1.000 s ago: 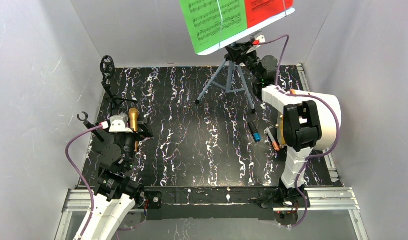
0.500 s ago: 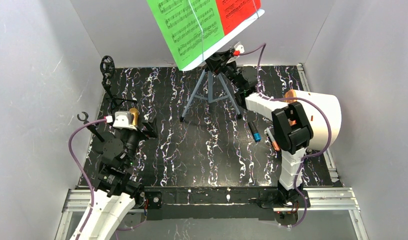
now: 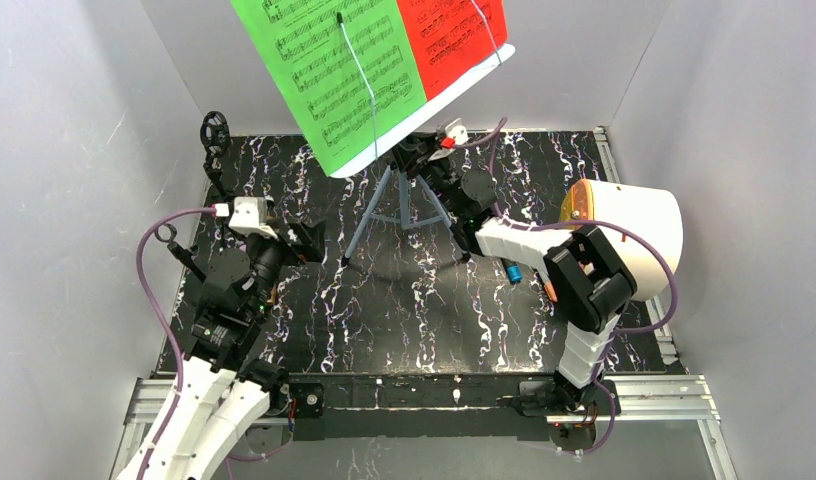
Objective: Pack up the instrument practice props
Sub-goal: Move the music stand to the center of the board.
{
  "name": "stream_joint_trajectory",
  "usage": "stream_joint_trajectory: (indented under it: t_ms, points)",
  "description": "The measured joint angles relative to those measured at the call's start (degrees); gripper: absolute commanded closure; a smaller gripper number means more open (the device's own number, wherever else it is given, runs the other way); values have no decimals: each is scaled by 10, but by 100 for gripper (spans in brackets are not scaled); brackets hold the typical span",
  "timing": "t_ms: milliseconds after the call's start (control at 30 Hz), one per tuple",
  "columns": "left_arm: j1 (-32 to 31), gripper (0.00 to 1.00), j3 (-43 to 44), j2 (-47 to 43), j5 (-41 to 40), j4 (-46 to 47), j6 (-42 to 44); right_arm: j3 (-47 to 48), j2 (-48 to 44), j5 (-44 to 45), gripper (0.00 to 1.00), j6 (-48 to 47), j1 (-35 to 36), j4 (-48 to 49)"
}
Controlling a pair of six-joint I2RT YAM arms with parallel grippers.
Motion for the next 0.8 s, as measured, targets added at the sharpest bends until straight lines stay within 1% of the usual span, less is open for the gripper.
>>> stream_joint_trajectory:
  t_ms: [100,133,167,233,300,333,400,467,567,700,800]
  points:
    - [0,2,26,6,1,-21,-13,-22,-18,31,99,-16,15,-1]
    - [0,2,39,8,4,-28,-18,-29,-24,37,92,-20,18,-1]
    - [0,2,53,12,7,-34,-22,-35,-29,42,84,-23,19,-1]
    - [0,2,88,21,17,-45,-31,-49,-43,46,74,-28,21,-3]
    - [0,2,123,31,30,-54,-42,-57,-53,47,61,-31,21,-12]
    - [0,2,136,35,36,-57,-46,-59,-59,47,55,-33,21,-20]
    - [0,2,165,41,49,-65,-54,-68,-74,52,41,-29,21,-44]
    - [0,2,187,43,65,-73,-62,-88,-96,58,31,-24,19,-77]
    - [0,2,216,48,91,-88,-71,-100,-129,61,22,-24,17,-127]
    - [0,2,258,64,126,-102,-86,-110,-189,61,19,-19,13,-246]
    - [0,2,293,80,149,-111,-99,-111,-239,54,18,-10,12,-357]
